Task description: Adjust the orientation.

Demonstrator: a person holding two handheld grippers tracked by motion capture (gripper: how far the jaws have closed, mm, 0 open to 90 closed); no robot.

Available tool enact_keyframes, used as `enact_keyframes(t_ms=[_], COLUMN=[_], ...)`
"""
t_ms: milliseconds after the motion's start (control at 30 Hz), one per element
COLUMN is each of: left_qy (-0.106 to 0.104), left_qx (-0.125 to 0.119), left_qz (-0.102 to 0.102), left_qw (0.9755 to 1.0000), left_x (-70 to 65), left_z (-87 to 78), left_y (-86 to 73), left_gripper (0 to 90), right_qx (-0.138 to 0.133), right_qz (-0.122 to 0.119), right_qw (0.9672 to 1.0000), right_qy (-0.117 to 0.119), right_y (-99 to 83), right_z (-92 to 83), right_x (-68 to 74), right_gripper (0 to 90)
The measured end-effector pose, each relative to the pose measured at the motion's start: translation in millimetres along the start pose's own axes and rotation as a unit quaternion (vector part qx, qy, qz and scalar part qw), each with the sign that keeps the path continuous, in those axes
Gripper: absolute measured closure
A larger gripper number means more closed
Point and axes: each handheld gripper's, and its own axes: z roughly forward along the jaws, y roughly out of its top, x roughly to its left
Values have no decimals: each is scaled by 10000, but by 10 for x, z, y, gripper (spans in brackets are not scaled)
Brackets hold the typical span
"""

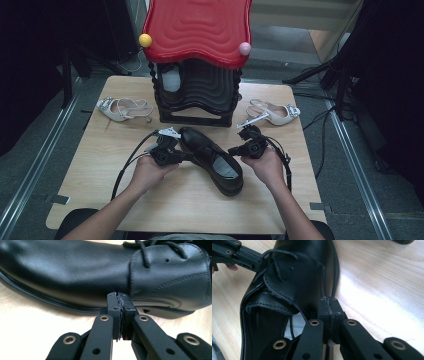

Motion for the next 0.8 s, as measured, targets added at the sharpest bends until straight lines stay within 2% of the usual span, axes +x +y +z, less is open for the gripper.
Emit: enact_keyframes(t_ms=[33,200,500,800], left_qy=[49,-6,-15,-49], left_qx=[0,-5,5,6], left_qz=[21,-46,-104,-152], left_qw=[10000,10000,9999,9999], left_x=[-14,2,10,28], left_z=[1,25,97,172], left_y=[1,22,91,164], left_gripper=[895,896,895,886], right_qx=[-16,-141,-300,-353], right_qz=[24,253,473,665], right_qw=[10000,9996,9983,9970], right_qy=[6,25,-165,-177], right_y=[-16,-123,-260,-340], right_z=[0,-22,-61,-81], right_x=[11,57,151,196], right_gripper=[900,900,888,889])
